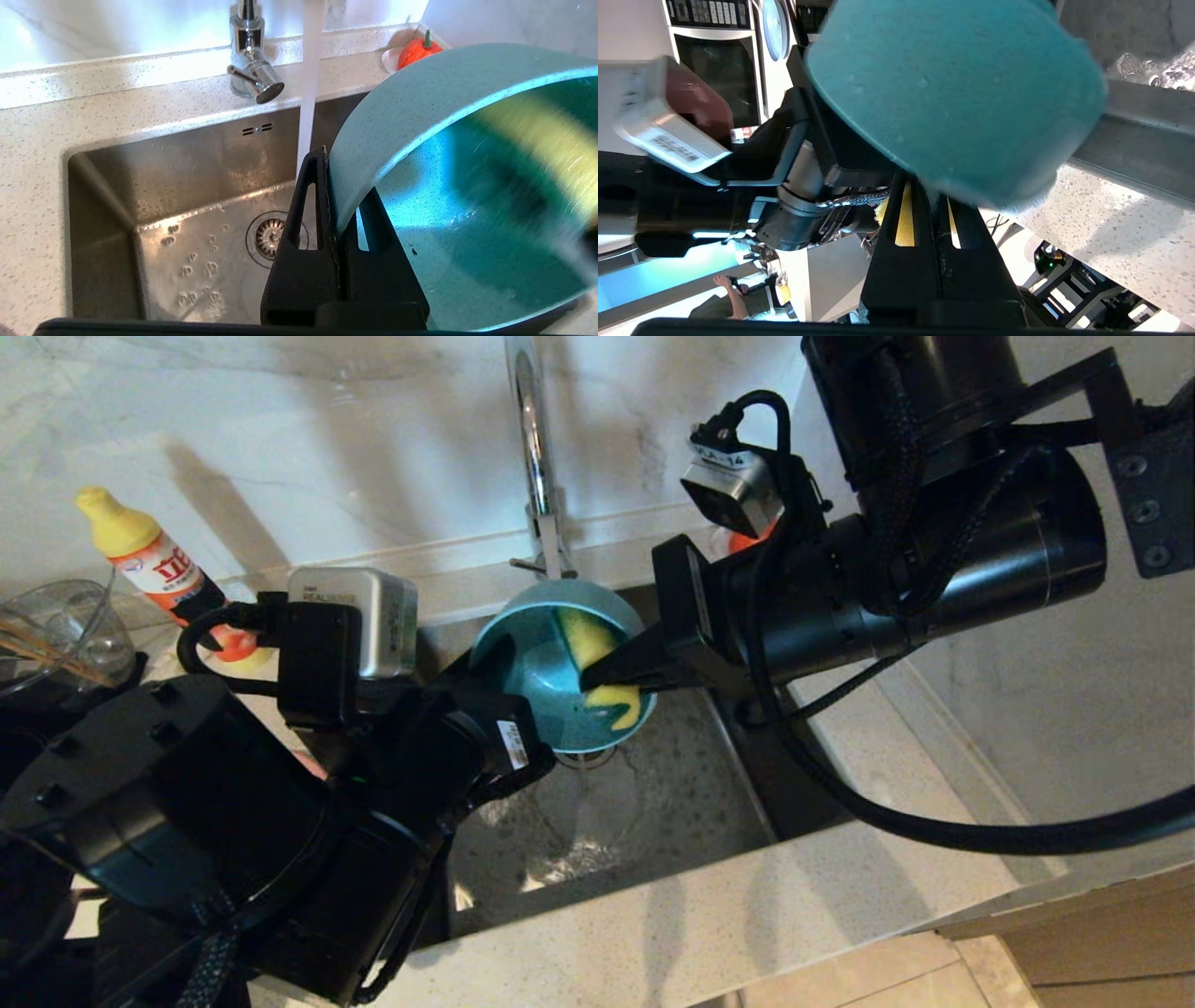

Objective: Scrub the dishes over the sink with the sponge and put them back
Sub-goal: Wipe the bowl

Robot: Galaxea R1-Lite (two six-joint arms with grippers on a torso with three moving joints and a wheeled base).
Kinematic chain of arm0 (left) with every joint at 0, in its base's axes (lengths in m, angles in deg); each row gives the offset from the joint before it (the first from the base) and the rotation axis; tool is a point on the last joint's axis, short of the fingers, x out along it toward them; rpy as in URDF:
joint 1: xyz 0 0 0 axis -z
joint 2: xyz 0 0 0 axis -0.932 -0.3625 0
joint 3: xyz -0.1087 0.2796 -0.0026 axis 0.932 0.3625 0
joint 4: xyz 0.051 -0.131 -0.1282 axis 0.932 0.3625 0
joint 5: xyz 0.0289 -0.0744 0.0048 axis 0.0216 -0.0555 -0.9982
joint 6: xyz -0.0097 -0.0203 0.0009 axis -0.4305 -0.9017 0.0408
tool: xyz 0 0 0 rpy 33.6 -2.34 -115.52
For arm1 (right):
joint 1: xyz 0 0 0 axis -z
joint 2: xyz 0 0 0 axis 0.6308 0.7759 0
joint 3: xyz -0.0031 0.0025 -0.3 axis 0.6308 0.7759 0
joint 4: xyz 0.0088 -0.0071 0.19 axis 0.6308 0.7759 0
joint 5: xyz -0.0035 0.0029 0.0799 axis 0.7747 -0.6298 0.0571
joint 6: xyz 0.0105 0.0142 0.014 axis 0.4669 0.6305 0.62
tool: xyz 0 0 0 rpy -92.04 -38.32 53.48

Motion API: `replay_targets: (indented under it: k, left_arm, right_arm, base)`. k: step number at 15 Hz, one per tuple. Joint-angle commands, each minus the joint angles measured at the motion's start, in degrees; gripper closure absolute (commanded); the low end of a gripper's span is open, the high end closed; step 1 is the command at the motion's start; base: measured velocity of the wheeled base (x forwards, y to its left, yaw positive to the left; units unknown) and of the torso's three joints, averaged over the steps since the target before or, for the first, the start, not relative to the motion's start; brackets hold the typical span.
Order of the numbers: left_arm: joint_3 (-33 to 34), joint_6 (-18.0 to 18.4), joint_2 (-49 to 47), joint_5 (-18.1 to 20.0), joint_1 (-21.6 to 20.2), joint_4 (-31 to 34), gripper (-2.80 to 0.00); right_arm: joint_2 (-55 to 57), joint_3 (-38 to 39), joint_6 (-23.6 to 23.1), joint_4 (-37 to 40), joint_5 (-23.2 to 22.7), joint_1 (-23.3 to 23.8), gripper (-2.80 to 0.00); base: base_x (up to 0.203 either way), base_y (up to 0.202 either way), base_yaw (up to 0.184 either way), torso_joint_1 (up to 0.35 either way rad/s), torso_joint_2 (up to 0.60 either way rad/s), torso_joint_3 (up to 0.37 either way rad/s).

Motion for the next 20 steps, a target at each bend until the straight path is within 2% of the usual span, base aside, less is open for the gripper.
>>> replay_targets:
  k: [1,8,18,20]
  left_arm:
    - [-0.95,0.09,-0.05,-0.47,-0.05,-0.64,0.0]
    - [-3.61,0.04,-0.18,-0.77,-0.13,-0.47,0.0]
    - [-0.19,0.01,-0.45,-0.42,0.11,-0.56,0.0]
    - [-0.48,0.05,-0.36,-0.51,0.65,-0.56,0.0]
  right_arm:
    - [0.48,0.35,0.29,0.45,-0.24,-0.34,0.0]
    - [-0.76,3.8,2.04,0.93,-0.15,-0.25,0.0]
    - [-3.04,0.1,1.69,0.31,-0.29,2.41,0.0]
    - [-2.25,0.02,1.6,0.27,-1.83,2.28,0.0]
  base:
    - [0.0,0.0,0.0,0.0,0.0,0.0]
    - [0.0,0.0,0.0,0.0,0.0,0.0]
    - [0.0,0.0,0.0,0.0,0.0,0.0]
    - [0.0,0.0,0.0,0.0,0.0,0.0]
